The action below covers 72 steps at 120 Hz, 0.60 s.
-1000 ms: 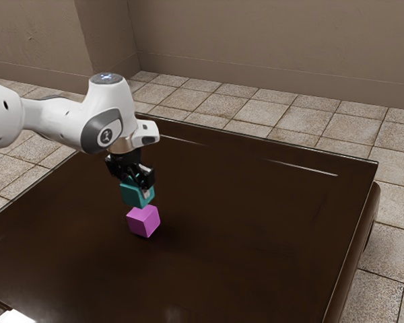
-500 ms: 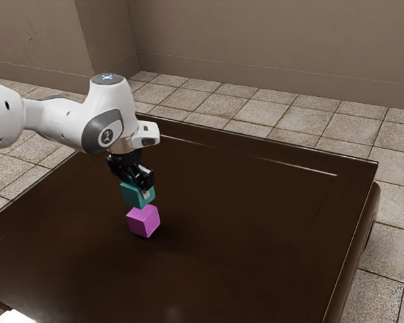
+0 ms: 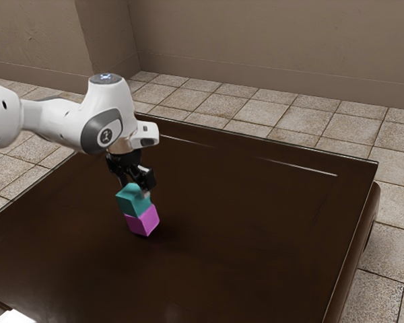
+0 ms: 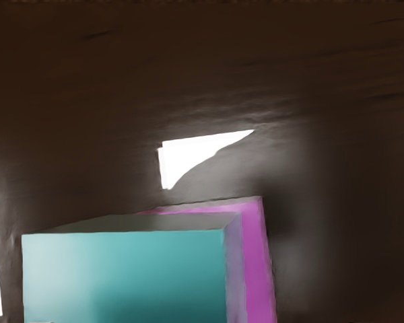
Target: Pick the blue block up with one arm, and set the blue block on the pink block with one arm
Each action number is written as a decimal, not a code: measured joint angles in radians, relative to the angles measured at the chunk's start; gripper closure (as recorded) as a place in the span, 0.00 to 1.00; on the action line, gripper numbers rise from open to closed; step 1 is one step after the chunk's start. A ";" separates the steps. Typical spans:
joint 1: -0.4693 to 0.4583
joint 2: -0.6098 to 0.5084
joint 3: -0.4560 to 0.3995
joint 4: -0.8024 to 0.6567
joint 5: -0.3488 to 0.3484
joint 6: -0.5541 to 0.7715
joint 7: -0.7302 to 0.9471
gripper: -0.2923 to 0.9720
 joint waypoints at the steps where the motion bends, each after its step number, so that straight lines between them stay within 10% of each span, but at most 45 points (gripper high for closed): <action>1: 0.000 0.000 0.000 0.000 0.000 0.000 0.001 0.31; 72: -0.008 -0.050 -0.002 0.025 0.000 -0.036 0.028 0.25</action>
